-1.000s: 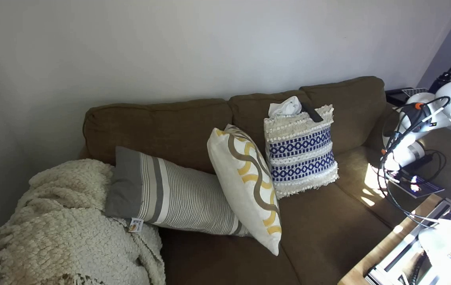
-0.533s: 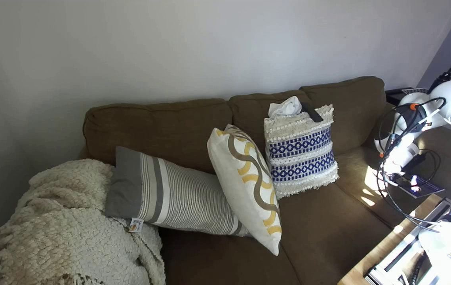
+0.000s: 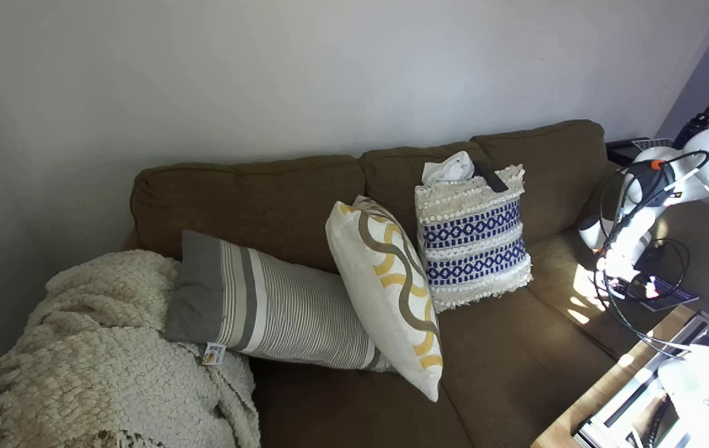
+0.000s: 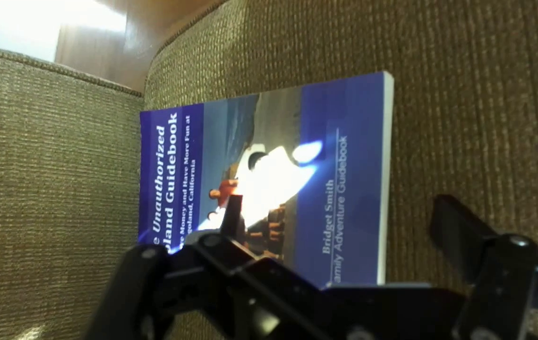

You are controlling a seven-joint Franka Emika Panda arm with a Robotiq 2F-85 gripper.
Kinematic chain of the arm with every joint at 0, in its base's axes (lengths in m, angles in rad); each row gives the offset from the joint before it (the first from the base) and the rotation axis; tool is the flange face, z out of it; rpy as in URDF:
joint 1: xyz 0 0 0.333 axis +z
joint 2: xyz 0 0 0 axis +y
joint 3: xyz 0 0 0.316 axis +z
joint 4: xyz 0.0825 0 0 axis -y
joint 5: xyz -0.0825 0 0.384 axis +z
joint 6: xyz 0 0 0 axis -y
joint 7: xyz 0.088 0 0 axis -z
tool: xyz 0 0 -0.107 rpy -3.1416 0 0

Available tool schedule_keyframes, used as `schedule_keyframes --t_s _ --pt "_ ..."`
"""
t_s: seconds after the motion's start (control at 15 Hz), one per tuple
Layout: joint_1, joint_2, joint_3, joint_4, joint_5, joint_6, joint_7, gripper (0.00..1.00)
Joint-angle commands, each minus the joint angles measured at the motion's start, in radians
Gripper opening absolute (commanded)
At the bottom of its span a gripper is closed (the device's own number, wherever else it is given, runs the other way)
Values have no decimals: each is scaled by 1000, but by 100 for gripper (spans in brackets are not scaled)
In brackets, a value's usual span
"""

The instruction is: Put the book on the backrest

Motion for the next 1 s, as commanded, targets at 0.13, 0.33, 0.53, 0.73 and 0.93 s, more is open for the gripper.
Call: schedule_keyframes --t_s 0.13,0.33,0.53,0.73,0.93 --pt "-163 8 147 96 -120 -193 43 100" --pt "-233 9 182 123 -200 -203 78 100" --pt "-278 10 199 135 -315 -185 160 100" --pt "-317 9 250 136 -400 -183 196 100" --pt "-340 7 296 130 -453 -78 160 100"
